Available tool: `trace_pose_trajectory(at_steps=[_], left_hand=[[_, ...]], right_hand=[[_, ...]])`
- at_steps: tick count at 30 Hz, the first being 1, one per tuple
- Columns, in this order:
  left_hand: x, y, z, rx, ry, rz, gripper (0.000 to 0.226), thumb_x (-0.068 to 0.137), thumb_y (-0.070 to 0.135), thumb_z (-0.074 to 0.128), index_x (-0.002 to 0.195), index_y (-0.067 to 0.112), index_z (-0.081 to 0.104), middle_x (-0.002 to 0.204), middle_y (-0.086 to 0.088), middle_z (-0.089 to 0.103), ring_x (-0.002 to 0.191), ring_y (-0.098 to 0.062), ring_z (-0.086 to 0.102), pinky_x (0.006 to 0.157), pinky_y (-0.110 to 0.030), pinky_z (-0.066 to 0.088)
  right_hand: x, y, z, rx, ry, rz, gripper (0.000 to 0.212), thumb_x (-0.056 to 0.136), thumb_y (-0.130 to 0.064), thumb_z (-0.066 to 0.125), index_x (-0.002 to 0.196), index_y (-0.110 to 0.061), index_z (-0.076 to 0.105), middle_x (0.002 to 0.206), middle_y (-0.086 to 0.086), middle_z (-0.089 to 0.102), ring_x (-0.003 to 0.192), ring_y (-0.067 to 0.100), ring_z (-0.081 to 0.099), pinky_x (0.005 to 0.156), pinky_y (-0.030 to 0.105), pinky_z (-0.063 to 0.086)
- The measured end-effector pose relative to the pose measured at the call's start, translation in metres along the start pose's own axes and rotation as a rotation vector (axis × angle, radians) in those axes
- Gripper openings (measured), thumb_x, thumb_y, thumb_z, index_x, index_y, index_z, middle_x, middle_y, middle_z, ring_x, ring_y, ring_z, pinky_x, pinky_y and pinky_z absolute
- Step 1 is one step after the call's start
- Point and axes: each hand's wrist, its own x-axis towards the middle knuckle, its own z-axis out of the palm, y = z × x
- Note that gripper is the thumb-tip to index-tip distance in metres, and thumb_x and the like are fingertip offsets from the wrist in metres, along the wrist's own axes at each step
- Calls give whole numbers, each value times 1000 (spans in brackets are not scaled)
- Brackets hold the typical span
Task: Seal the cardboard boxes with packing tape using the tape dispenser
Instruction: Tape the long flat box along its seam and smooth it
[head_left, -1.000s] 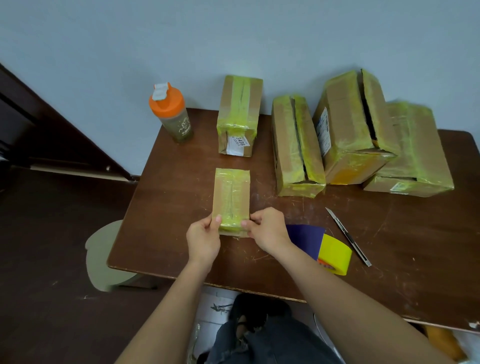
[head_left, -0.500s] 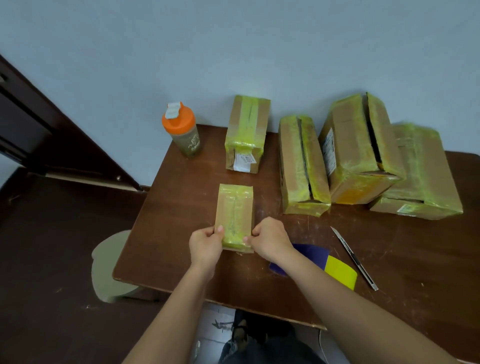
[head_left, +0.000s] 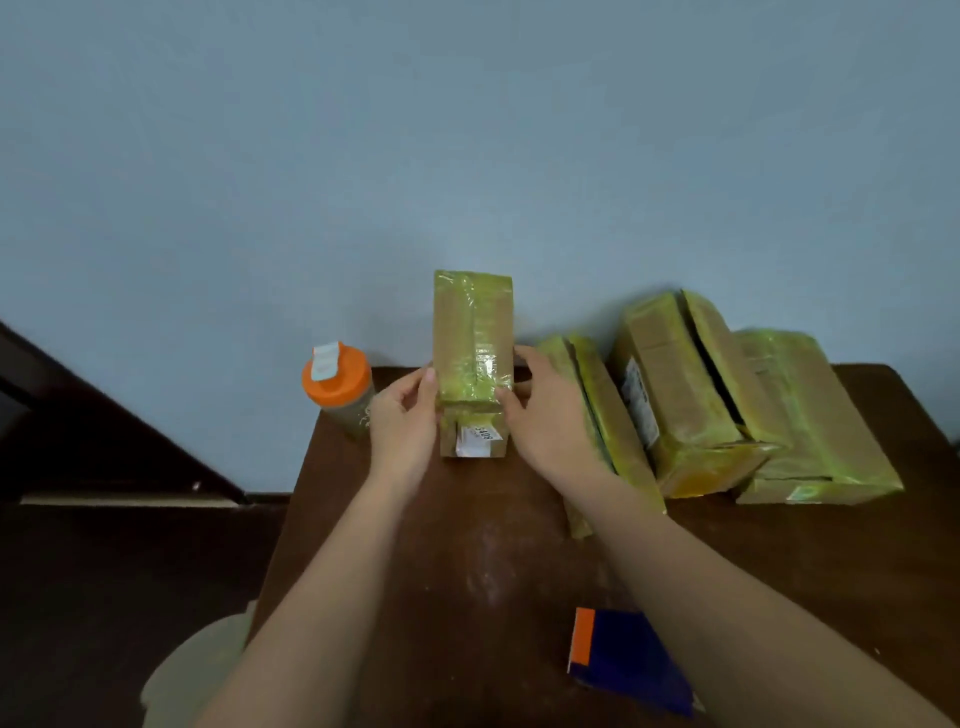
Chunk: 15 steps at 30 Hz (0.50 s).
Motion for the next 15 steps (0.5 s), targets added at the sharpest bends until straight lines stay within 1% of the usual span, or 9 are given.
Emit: trace_pose_trajectory(at_steps=[1, 2, 4, 5, 6, 8, 11, 13, 15], left_hand=[[13, -4, 5, 3, -22, -13, 21, 100, 19, 52, 109, 24, 69, 99, 10, 74, 99, -6, 67, 87, -28, 53], [24, -7, 10, 14, -36, -19, 24, 100, 18, 51, 117, 18, 67, 106, 6, 73, 102, -9, 66, 90, -29, 52], [42, -13, 15, 19, -33, -36, 28, 100, 20, 50, 124, 14, 64, 113, 1, 71, 105, -12, 65, 94, -35, 52], [51, -16, 15, 20, -26, -46, 26, 100, 22, 50, 120, 18, 66, 110, 3, 71, 104, -12, 65, 94, -38, 52], [58, -16, 16, 28, -24, -53, 22, 100, 22, 50, 113, 24, 67, 105, 6, 72, 101, -11, 66, 93, -40, 53], [69, -14, 18, 35, -40, -64, 20, 100, 23, 51, 100, 33, 68, 94, 11, 72, 94, -8, 66, 90, -42, 55], [82, -16, 21, 47, -20, -101, 18, 98, 27, 55, 91, 34, 70, 85, 11, 72, 86, -7, 65, 87, -46, 56], [87, -19, 22, 44, 0, -112, 12, 93, 35, 60, 96, 30, 71, 90, 8, 72, 87, -9, 64, 89, -48, 55], [87, -21, 23, 80, 34, -112, 46, 86, 48, 64, 121, 18, 65, 112, 3, 68, 100, -11, 62, 94, -42, 53]], right_hand=[[11, 2, 3, 4, 4, 3, 49, 92, -11, 63, 138, -22, 50, 106, -2, 68, 85, 10, 63, 65, 9, 42], [19, 3, 5, 2, -5, 7, 50, 93, -9, 61, 140, -23, 49, 109, -2, 68, 88, 10, 62, 66, 8, 42], [30, 6, 9, 7, -28, 2, 52, 94, -5, 58, 142, -22, 47, 111, 1, 68, 95, 13, 64, 76, 12, 45], [33, 8, 10, 19, -28, -11, 52, 94, -2, 57, 141, -21, 49, 112, 2, 69, 97, 13, 63, 77, 7, 42], [37, 9, 12, 23, -23, -22, 51, 94, 0, 55, 141, -19, 50, 112, 2, 69, 95, 10, 61, 73, 0, 36], [43, 13, 15, 19, -14, -40, 51, 94, 3, 53, 141, -16, 52, 110, 1, 68, 91, 5, 56, 69, -7, 30], [50, 19, 18, 41, -48, -29, 56, 93, 6, 49, 145, -16, 46, 109, -3, 67, 93, 4, 57, 73, -8, 32], [50, 18, 14, 73, -95, -13, 58, 93, 6, 46, 146, -18, 45, 109, -9, 63, 97, 3, 57, 78, -4, 37], [45, 20, 5, 68, -94, 8, 54, 95, 3, 48, 145, -17, 46, 111, -10, 59, 102, 3, 55, 87, 3, 40]])
